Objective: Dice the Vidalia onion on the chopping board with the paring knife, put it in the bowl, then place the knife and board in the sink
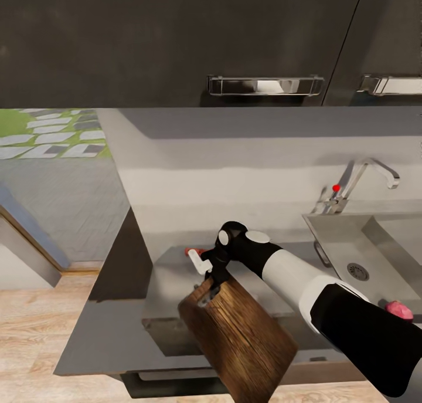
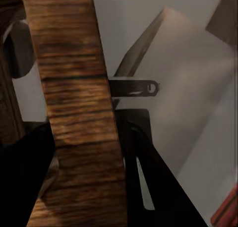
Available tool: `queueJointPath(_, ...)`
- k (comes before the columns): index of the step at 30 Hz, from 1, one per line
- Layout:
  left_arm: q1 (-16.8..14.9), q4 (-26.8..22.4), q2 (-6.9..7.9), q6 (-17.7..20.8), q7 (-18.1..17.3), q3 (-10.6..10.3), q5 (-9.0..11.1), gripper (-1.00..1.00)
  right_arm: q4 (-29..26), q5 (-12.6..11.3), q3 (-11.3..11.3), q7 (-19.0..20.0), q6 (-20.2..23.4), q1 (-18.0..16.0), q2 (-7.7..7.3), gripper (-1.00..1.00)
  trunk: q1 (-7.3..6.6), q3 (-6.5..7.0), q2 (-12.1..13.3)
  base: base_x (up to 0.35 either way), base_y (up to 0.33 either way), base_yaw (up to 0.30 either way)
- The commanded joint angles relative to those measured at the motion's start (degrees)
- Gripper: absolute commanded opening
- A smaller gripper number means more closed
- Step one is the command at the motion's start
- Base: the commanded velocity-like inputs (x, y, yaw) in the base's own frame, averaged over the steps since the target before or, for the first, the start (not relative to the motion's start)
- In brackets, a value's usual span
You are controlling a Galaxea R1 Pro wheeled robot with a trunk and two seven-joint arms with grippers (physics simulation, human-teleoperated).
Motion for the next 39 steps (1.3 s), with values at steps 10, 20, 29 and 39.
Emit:
queueJointPath(10, 0.0, -0.1, 0.00, -0.1, 0.0, 0.0, 0.0, 1.00, -0.4, 0.1, -0.1, 0.3, -0.2, 0.0, 0.01, -1.00, 0.04, 0.82, -0.1, 0.000, 0.000, 0.000)
queueJointPath(20, 0.0, -0.1, 0.00, -0.1, 0.0, 0.0, 0.1, 1.00, -2.1, -4.3, -0.9, -0.2, 12.1, 0.0, 0.01, -1.00, 0.04, 1.74, -0.1, 0.000, 0.000, 0.000)
queueJointPath(29, 0.0, -0.1, 0.00, -0.1, 0.0, 0.0, 0.1, 1.00, -2.3, -4.8, -1.0, -0.2, 13.0, 0.0, 0.01, -1.00, 0.04, 2.56, -0.1, -0.100, 0.000, 0.000)
queueJointPath(39, 0.0, -0.1, 0.00, -0.1, 0.0, 0.0, 0.1, 1.00, -2.4, -4.8, -1.0, -0.2, 13.9, -0.1, 0.01, -1.00, 0.04, 3.48, -0.1, -0.159, 0.000, -0.062)
